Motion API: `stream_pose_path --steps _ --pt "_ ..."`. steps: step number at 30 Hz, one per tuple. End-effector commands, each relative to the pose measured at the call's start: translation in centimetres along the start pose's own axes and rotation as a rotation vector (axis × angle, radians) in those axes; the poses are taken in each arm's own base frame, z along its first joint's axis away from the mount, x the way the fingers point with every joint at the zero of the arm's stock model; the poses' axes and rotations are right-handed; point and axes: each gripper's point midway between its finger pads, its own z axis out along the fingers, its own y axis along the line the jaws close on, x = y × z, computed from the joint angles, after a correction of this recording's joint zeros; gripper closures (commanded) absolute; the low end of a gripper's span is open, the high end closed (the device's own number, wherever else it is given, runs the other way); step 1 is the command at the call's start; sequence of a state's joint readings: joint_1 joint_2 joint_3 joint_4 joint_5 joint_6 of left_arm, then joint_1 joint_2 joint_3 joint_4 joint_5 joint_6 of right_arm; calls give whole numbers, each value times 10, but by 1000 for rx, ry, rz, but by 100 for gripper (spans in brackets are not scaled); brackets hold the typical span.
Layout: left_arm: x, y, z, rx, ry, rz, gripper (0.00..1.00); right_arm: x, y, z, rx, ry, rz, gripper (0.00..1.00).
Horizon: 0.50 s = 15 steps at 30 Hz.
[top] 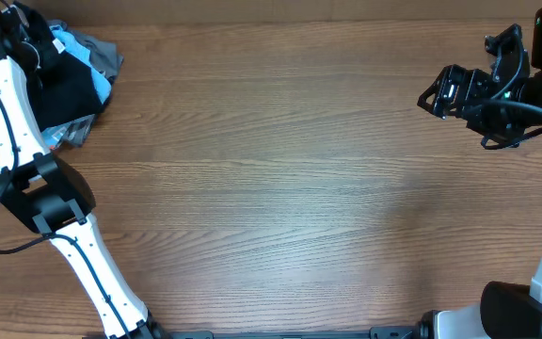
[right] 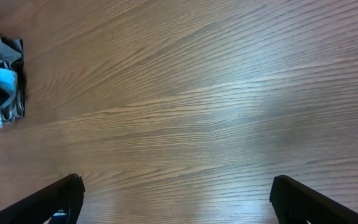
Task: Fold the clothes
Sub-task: 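Lower the black shirt onto the pile and open the left gripper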
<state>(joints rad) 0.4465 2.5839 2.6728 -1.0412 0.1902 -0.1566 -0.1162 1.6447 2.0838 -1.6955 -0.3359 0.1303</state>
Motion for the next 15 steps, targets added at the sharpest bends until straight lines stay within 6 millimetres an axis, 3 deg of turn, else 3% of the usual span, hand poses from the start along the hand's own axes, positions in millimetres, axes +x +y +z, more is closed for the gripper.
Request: stream_pose_path --steps 1,3,6,8,11,15 --pt "-50 -28 -97 88 -172 12 43 2 2 -2 -1 -7 -8 0" --pt "-62 -31 -132 96 -232 11 41 2 2 -2 -1 -7 -8 0" --pt "-73 -23 -173 67 -296 4 85 2 2 -2 0 -7 -9 0" --pt "-76 -13 -189 47 -316 -9 96 2 2 -2 -1 -7 -9 0" --pt "-76 5 -191 23 -314 -34 96 2 2 -2 0 -7 -13 0" --pt "-74 25 -170 -10 -292 -55 96 2 1 -2 3 -8 -13 0"
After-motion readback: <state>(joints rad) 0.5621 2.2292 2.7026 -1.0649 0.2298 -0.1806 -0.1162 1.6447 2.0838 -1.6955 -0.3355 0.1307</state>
